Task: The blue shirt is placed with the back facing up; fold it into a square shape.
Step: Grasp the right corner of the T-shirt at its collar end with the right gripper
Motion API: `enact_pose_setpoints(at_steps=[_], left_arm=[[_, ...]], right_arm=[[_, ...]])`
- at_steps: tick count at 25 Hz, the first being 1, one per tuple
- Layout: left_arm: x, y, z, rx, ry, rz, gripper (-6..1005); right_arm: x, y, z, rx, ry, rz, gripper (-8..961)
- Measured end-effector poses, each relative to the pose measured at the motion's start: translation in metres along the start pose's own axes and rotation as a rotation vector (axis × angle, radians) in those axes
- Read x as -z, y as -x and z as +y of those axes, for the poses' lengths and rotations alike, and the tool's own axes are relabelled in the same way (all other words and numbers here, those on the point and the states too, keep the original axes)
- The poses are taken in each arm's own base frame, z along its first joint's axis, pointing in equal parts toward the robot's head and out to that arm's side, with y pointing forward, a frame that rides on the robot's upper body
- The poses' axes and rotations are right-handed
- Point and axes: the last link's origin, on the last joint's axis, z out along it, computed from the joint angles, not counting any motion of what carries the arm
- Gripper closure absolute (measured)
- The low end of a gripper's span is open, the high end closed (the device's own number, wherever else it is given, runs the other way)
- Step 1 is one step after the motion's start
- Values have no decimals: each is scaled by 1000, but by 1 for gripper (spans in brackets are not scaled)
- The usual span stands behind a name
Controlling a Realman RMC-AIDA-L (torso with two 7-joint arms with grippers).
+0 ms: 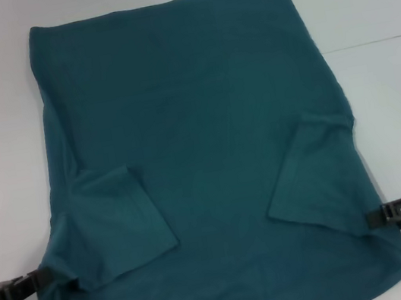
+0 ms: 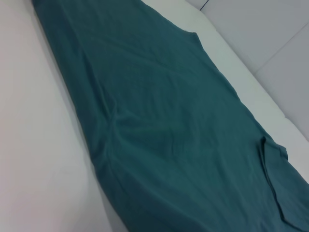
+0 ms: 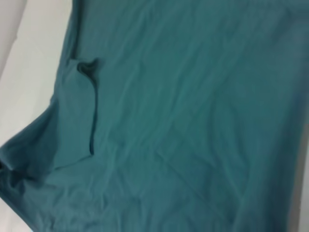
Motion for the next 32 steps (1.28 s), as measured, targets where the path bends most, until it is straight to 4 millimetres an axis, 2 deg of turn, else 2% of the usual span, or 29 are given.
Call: enact_pose_setpoints(at_steps=[13, 32], left_arm=[[-4, -6, 1, 0, 0, 6, 939], [-7, -11, 0, -8, -9, 11, 939]], right_arm=[[-1, -4, -4, -13, -28, 29, 32], [-12, -6, 14, -2, 57, 100, 35]])
